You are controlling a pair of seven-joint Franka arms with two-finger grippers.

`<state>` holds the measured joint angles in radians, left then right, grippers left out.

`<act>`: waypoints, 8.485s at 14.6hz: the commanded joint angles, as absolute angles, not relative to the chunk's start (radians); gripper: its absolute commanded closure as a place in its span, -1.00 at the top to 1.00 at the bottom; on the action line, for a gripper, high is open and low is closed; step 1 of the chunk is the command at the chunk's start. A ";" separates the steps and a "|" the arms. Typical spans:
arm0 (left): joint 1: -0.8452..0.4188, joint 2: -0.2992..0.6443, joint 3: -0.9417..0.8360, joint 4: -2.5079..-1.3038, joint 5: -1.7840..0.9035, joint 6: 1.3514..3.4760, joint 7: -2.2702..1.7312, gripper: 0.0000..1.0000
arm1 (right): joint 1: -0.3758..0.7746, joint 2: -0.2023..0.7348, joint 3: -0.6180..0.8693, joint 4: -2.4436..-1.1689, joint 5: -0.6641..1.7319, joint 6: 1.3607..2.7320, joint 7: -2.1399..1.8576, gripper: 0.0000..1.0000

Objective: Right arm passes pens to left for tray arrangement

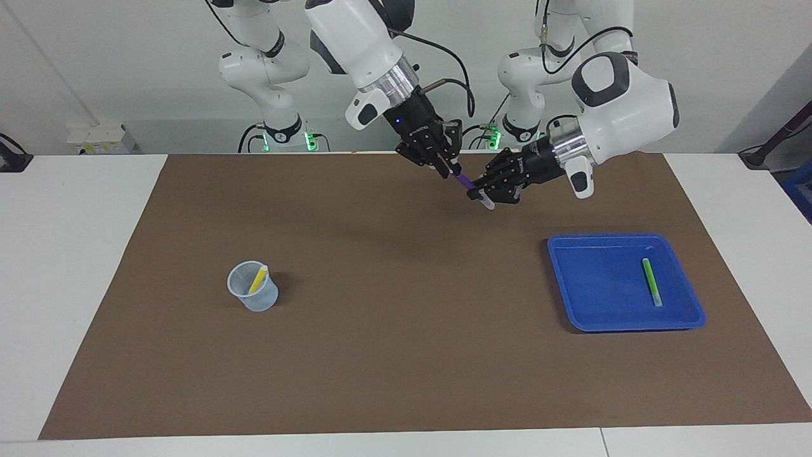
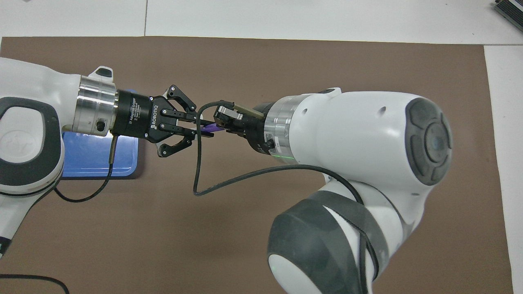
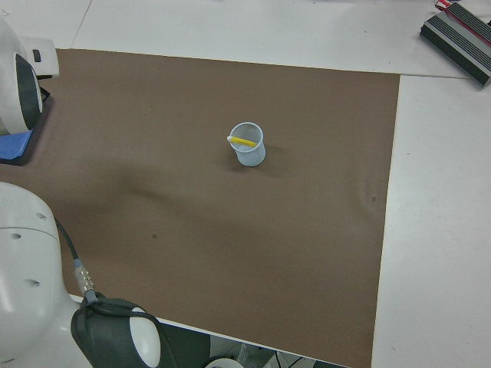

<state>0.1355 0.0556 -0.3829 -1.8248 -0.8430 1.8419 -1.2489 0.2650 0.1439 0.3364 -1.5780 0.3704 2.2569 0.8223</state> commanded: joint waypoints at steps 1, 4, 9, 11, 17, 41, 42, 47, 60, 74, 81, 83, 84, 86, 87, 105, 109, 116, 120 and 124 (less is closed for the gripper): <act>0.163 0.005 -0.382 -1.911 -0.738 1.845 -1.126 -1.00 | 0.241 0.133 0.336 -1.568 0.380 2.258 0.816 1.00; 0.166 -0.002 -0.382 -1.934 -0.597 1.864 -1.001 -1.00 | 0.229 0.133 0.334 -1.568 0.377 2.249 0.808 1.00; 0.189 -0.040 -0.382 -2.003 -0.488 1.853 -0.620 -1.00 | 0.106 0.126 0.328 -1.572 0.351 2.090 0.564 1.00; 0.222 -0.063 -0.380 -2.054 -0.476 1.878 -0.429 -1.00 | 0.049 0.120 0.328 -1.589 0.287 2.048 0.456 1.00; 0.304 -0.040 -0.382 -2.052 -0.187 1.983 -0.093 -1.00 | -0.106 0.049 0.328 -1.781 0.189 2.069 0.163 1.00; 0.449 0.371 -0.380 -1.894 0.244 2.241 0.138 -1.00 | -0.055 0.268 0.334 -1.824 -0.531 2.057 0.156 0.12; 0.451 0.371 -0.380 -1.896 0.242 2.238 0.135 -1.00 | -0.055 0.273 0.334 -1.824 -0.531 2.059 0.156 0.10; 0.454 0.370 -0.380 -1.913 0.242 2.243 0.097 -1.00 | -0.055 0.287 0.334 -1.833 -0.531 2.068 0.153 0.00; 0.466 0.371 -0.380 -1.930 0.242 2.255 0.038 -1.00 | -0.067 0.276 0.331 -1.848 -0.534 2.036 0.152 -0.58; 0.465 0.371 -0.380 -1.945 0.242 2.292 0.034 -0.52 | -0.066 0.259 0.334 -1.810 -0.534 1.983 0.140 -1.00; 0.463 0.368 -0.380 -1.960 0.242 2.310 0.015 -0.07 | -0.097 0.199 0.334 -1.698 -0.531 1.889 -0.164 -1.00; 0.463 0.370 -0.380 -1.956 0.242 2.312 0.012 0.05 | -0.092 0.198 0.334 -1.628 -0.525 1.810 -0.233 -1.00; 0.462 0.370 -0.380 -1.951 0.242 2.312 0.012 0.09 | -0.087 0.198 0.336 -1.596 -0.519 1.777 -0.305 -1.00; 0.460 0.370 -0.380 -1.942 0.242 2.322 0.011 0.56 | -0.086 0.198 0.337 -1.557 -0.514 1.741 -0.386 -1.00; 0.456 0.371 -0.380 -1.941 0.242 2.342 0.014 0.71 | -0.086 0.198 0.348 -1.543 -0.502 1.730 -0.394 -1.00; 0.428 0.310 -0.391 -1.922 0.244 2.277 -0.008 0.96 | -0.113 0.224 0.347 -1.497 0.262 1.736 0.199 -1.00; 0.425 0.305 -0.394 -1.925 0.123 2.258 -0.057 0.92 | -0.112 0.229 0.347 -1.537 0.440 1.804 0.337 -1.00; 0.402 0.275 -0.405 -1.901 -0.156 2.048 -0.233 0.84 | -0.017 0.250 0.348 -1.543 0.517 1.943 0.573 -1.00; 0.376 0.264 -0.410 -1.902 -0.270 1.967 -0.458 0.84 | -0.003 0.253 0.348 -1.542 0.528 1.951 0.604 -1.00; 0.336 0.247 -0.416 -1.907 -0.524 1.895 -0.751 0.83 | 0.028 0.253 0.348 -1.540 0.528 1.996 0.675 -1.00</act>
